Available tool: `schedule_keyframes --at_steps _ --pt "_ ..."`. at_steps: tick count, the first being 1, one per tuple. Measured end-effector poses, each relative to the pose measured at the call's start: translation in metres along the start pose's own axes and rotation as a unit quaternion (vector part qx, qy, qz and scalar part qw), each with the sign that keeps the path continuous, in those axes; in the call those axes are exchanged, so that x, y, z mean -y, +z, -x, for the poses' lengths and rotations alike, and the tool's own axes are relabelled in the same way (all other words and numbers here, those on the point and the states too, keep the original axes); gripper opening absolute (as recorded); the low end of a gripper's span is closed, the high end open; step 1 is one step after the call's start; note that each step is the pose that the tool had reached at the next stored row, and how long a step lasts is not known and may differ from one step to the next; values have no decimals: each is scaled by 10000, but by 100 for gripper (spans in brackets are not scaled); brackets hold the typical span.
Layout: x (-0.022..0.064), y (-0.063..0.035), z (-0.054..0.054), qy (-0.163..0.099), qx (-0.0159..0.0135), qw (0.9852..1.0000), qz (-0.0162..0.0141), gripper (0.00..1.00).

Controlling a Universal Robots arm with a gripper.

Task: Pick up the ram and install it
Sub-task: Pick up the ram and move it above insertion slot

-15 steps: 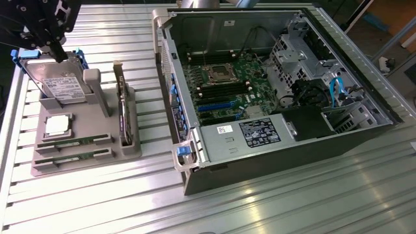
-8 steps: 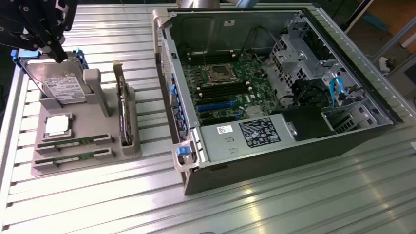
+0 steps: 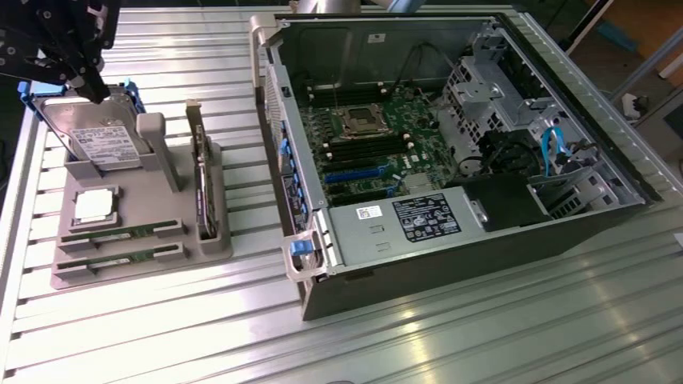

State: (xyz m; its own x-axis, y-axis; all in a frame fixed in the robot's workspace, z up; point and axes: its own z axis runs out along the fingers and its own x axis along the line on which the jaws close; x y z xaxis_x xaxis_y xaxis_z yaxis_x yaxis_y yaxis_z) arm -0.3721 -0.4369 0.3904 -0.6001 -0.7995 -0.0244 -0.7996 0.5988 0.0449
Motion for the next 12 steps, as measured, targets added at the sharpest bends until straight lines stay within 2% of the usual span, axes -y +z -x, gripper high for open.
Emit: schedule_keyframes --at_steps 3,6,9,12 --pt "1 1 0 -273 -12 9996 6 11" --pt "0 1 0 -547 -25 9985 13 11" --pt "0 1 0 -807 -36 9967 20 11" --pt "0 2 0 -1122 -50 9937 27 11"
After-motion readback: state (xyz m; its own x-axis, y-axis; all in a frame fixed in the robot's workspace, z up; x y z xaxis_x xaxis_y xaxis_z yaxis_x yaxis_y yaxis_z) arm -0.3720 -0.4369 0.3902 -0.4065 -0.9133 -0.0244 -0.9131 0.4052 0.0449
